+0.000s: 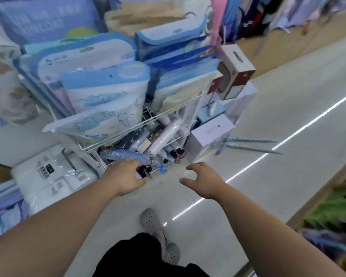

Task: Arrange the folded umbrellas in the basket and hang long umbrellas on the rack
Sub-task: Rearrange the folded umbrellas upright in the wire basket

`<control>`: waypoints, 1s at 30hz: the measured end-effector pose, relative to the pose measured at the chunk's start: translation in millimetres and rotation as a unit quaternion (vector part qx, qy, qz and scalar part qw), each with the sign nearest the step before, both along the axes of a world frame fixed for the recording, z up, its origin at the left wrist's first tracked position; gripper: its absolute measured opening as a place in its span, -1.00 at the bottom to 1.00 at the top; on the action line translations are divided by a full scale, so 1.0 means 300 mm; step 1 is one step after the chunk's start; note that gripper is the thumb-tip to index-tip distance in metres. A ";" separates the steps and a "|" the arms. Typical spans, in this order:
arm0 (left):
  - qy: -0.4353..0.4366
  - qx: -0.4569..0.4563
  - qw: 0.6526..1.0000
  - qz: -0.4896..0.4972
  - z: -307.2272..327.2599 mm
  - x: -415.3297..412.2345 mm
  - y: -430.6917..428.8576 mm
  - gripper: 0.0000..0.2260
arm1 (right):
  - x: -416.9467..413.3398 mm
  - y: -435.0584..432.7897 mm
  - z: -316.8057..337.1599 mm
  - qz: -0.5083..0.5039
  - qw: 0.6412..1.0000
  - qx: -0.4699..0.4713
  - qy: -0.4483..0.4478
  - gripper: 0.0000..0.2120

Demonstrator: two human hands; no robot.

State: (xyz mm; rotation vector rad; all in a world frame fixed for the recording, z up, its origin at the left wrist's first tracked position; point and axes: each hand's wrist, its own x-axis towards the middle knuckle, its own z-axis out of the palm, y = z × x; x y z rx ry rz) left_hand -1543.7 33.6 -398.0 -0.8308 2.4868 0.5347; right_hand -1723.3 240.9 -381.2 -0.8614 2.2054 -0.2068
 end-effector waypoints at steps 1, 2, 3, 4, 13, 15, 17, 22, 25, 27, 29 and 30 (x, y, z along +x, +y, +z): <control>0.006 0.008 1.000 0.020 -0.025 -0.013 -0.011 -0.43 | -0.026 -0.029 -0.014 0.017 1.000 0.007 -0.001 -0.37; 0.009 0.017 0.999 0.039 -0.049 -0.025 -0.021 -0.44 | -0.052 -0.054 -0.029 0.031 0.999 0.013 -0.001 -0.38; 0.011 0.026 0.998 0.051 -0.073 -0.040 -0.034 -0.45 | -0.079 -0.078 -0.039 0.041 0.999 0.019 -0.002 -0.38; 0.011 0.034 0.998 0.057 -0.096 -0.060 -0.049 -0.45 | -0.108 -0.101 -0.050 0.049 0.998 0.025 -0.004 -0.38; -0.031 0.044 0.990 0.128 -0.212 -0.247 -0.136 -0.37 | -0.418 -0.258 -0.141 0.149 0.988 0.042 -0.003 -0.34; -0.037 0.056 0.984 0.165 -0.238 -0.285 -0.124 -0.37 | -0.487 -0.309 -0.199 0.172 0.984 0.038 -0.010 -0.32; -0.035 0.062 0.976 0.205 -0.266 -0.316 -0.102 -0.38 | -0.546 -0.368 -0.276 0.195 0.980 0.034 -0.019 -0.33; -0.027 0.043 0.955 0.293 -0.340 -0.369 -0.011 -0.37 | -0.626 -0.469 -0.455 0.257 0.965 0.016 -0.051 -0.36; -0.001 0.044 0.942 0.333 -0.396 -0.400 0.033 -0.40 | -0.643 -0.488 -0.507 0.281 0.958 -0.003 -0.053 -0.36; 0.028 0.045 0.934 0.352 -0.447 -0.413 0.026 -0.41 | -0.646 -0.510 -0.544 0.286 0.956 -0.030 -0.048 -0.36; 0.058 0.045 0.928 0.366 -0.516 -0.418 0.001 -0.41 | -0.632 -0.538 -0.602 0.352 0.934 -0.051 0.031 -0.35; 0.074 0.040 0.925 0.370 -0.553 -0.419 -0.020 -0.41 | -0.619 -0.558 -0.640 0.389 0.914 -0.071 0.094 -0.34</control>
